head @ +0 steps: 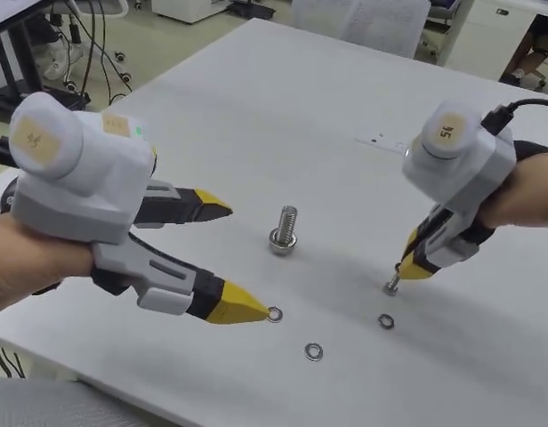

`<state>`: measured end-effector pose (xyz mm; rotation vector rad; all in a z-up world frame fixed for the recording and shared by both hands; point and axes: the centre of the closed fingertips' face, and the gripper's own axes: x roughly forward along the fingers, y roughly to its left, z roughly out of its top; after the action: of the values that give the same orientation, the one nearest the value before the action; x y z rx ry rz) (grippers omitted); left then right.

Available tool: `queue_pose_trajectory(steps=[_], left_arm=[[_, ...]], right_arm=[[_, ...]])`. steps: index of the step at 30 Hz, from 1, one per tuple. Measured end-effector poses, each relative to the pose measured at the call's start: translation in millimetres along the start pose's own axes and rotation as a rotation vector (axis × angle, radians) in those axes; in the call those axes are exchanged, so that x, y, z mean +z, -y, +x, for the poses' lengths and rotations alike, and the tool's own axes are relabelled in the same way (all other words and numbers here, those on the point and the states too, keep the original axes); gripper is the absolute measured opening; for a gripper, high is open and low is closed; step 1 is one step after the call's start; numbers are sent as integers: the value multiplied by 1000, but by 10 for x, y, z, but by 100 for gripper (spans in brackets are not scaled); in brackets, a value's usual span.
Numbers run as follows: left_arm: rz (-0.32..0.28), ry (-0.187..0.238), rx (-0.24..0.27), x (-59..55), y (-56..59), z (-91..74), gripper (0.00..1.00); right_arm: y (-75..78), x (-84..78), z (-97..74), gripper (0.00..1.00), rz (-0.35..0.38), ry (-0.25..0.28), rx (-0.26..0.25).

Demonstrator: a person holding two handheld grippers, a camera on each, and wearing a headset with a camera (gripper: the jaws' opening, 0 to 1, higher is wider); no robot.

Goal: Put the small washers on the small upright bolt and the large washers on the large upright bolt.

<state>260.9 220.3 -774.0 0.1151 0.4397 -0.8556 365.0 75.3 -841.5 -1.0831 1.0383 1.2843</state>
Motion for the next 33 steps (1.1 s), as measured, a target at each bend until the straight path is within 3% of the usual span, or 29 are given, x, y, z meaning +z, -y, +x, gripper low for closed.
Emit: queue_pose_trajectory(steps=[12,33], left_arm=[[-2,-4,0,-20,4,1,80],[-7,-6,1,-41,16,-26,80]], right_arm=[[-21,-54,169,13,17,-1,13],[-84,-43,269,14,8,-7,20]])
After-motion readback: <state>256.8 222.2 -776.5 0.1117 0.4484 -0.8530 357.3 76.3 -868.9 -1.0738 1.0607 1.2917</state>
